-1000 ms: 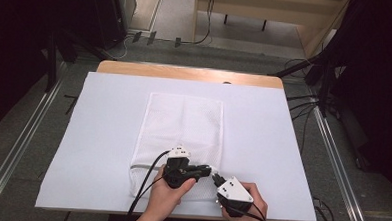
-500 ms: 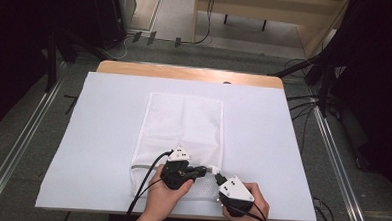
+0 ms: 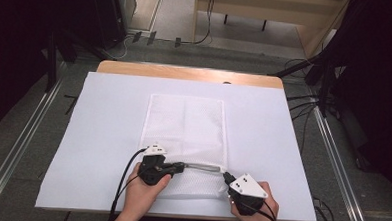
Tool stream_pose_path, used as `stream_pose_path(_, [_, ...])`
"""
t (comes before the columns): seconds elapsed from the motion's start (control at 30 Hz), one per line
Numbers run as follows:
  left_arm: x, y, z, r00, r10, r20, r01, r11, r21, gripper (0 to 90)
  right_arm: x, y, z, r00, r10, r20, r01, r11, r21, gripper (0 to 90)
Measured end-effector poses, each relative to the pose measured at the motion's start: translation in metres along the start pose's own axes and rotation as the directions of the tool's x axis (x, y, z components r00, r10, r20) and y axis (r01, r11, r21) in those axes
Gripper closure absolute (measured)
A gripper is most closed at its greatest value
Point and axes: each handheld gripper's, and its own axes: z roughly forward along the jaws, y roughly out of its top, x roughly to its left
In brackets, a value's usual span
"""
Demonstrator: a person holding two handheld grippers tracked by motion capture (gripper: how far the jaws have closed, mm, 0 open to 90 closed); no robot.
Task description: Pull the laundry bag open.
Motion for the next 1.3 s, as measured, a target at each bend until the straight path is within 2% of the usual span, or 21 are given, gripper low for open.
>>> stream_pose_path(0.03, [0.0, 0.0, 0.0, 1.0, 0.0, 0.0, 0.0, 1.0, 0.0, 88.1, 0.0, 0.0, 0.0, 1.0, 0.0, 0.0, 0.0, 1.0, 0.0, 90.0])
stream_pose_path(0.1, [0.008, -0.006, -0.011, 0.9991, -0.004, -0.042, 0.004, 1.0, 0.003, 88.1, -0.001, -0.001, 0.0, 1.0, -0.004, 0.005, 0.004, 1.0, 0.013, 90.0])
stream_pose_path(0.13, [0.02, -0.011, -0.024, 0.9981, -0.046, -0.042, 0.045, 0.999, -0.003, 88.1, -0.003, -0.002, 0.0, 0.9999, 0.011, -0.007, -0.011, 1.0, 0.018, 90.0])
stream_pose_path(0.17, [0.023, -0.013, -0.029, 0.9974, -0.059, -0.043, 0.058, 0.9982, -0.01, 88.1, -0.004, -0.002, 0.0, 0.9998, 0.018, -0.01, -0.018, 1.0, 0.021, 90.0])
stream_pose_path(0.2, [0.023, -0.013, -0.029, 0.9974, -0.059, -0.043, 0.058, 0.9982, -0.01, 88.1, -0.004, -0.002, 0.0, 0.9998, 0.018, -0.01, -0.018, 1.0, 0.021, 90.0])
stream_pose_path(0.4, [0.043, -0.03, -0.059, 0.9914, -0.093, -0.093, 0.092, 0.9956, -0.015, 88.1, -0.005, -0.003, -0.001, 0.9996, 0.021, -0.019, -0.021, 0.999, 0.04, 90.0])
stream_pose_path(0.53, [0.05, -0.034, -0.07, 0.9882, -0.097, -0.118, 0.096, 0.9952, -0.02, 88.1, -0.006, -0.004, 0.0, 0.9996, 0.02, -0.02, -0.019, 0.999, 0.049, 90.0])
stream_pose_path(0.73, [0.066, -0.046, -0.093, 0.9823, -0.147, -0.116, 0.142, 0.9886, -0.048, 88.1, -0.008, -0.004, 0.002, 0.9994, 0.022, -0.026, -0.02, 0.998, 0.058, 90.0])
stream_pose_path(0.9, [0.07, -0.048, -0.097, 0.98, -0.158, -0.122, 0.153, 0.9872, -0.046, 88.1, -0.007, -0.004, 0.003, 0.9993, 0.02, -0.033, -0.018, 0.998, 0.067, 90.0])
stream_pose_path(1.03, [0.067, -0.049, -0.097, 0.9801, -0.134, -0.147, 0.131, 0.991, -0.03, 88.1, -0.008, -0.004, 0.002, 0.9993, 0.02, -0.032, -0.017, 0.998, 0.067, 90.0])
stream_pose_path(1.13, [0.069, -0.049, -0.098, 0.9804, -0.141, -0.138, 0.138, 0.9899, -0.032, 88.1, -0.011, -0.004, 0.001, 0.9981, 0.044, -0.043, -0.041, 0.997, 0.067, 90.0])
stream_pose_path(1.23, [0.069, -0.049, -0.098, 0.9803, -0.141, -0.138, 0.137, 0.9898, -0.038, 88.1, -0.011, -0.005, 0.002, 0.9984, 0.039, -0.041, -0.036, 0.997, 0.071, 90.0])
stream_pose_path(1.3, [0.068, -0.049, -0.099, 0.9833, -0.127, -0.13, 0.121, 0.9913, -0.052, 88.0, -0.011, -0.006, 0.003, 0.9983, 0.04, -0.042, -0.037, 0.997, 0.072, 90.0])
